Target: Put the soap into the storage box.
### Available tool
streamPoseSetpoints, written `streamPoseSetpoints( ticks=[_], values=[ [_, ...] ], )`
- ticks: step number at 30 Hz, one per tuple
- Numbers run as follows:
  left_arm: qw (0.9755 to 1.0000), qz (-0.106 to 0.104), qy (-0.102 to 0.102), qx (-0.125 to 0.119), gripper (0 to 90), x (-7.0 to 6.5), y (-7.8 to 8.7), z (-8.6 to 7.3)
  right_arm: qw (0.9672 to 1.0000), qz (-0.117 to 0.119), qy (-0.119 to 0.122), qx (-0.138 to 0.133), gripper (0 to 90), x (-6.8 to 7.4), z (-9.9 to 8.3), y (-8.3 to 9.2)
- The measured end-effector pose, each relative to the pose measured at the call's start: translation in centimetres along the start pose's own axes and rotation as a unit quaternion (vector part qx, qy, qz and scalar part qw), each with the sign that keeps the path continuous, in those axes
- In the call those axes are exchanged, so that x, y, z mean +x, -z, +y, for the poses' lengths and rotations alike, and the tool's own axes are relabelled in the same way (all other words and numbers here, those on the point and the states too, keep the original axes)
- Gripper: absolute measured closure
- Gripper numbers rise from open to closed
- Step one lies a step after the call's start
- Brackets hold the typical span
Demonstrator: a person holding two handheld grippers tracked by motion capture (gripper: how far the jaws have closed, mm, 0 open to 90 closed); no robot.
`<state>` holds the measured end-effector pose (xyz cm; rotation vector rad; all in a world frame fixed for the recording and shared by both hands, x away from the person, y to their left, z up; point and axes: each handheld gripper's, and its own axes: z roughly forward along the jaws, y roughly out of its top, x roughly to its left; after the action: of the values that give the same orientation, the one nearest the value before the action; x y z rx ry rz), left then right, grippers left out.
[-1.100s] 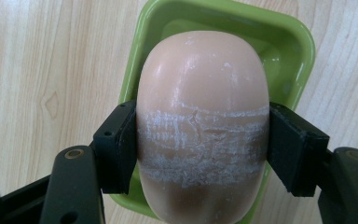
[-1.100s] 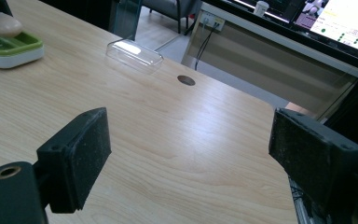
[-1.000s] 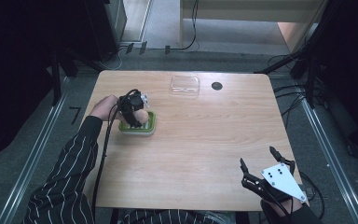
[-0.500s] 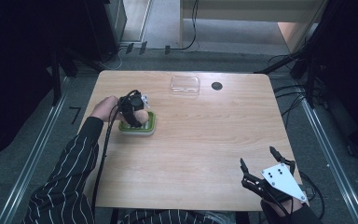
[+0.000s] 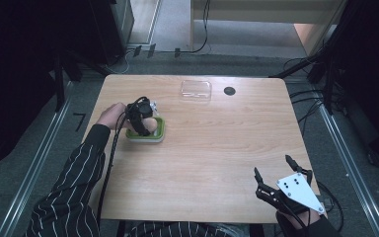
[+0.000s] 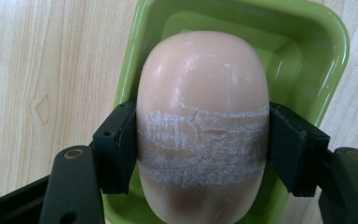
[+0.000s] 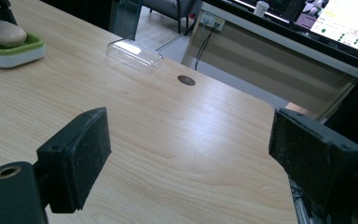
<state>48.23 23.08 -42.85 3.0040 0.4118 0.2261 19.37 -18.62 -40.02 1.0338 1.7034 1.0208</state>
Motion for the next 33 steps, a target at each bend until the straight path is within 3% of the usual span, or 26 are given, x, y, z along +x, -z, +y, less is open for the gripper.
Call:
streamPoseSetpoints(
  ticks=[9, 18, 21, 25, 33],
  values=[
    [0.9999, -0.004, 0.006, -0.012, 33.1, 0.1, 0.2, -0.2, 1.0, 0.0, 0.0, 0.0, 13.4, 0.0, 0.0, 0.0],
    [0.9997, -0.003, 0.021, -0.008, 29.9, 0.2, 0.3, -0.3, 1.0, -0.001, -0.001, 0.0, 13.4, 0.0, 0.0, 0.0],
    [0.9994, -0.002, 0.034, -0.009, 26.0, 0.3, 0.6, -0.3, 1.0, 0.001, 0.0, 0.0, 13.4, 0.0, 0.0, 0.0],
    [0.9988, 0.001, 0.048, 0.002, 13.4, 0.3, 1.1, -0.3, 1.0, -0.001, 0.0, -0.001, 13.4, 0.0, 0.0, 0.0],
    [0.9964, -0.008, 0.084, 0.008, 6.6, -0.2, 2.0, -0.3, 1.0, -0.002, -0.002, -0.002, 13.4, 0.0, 0.0, 0.0]
  ],
)
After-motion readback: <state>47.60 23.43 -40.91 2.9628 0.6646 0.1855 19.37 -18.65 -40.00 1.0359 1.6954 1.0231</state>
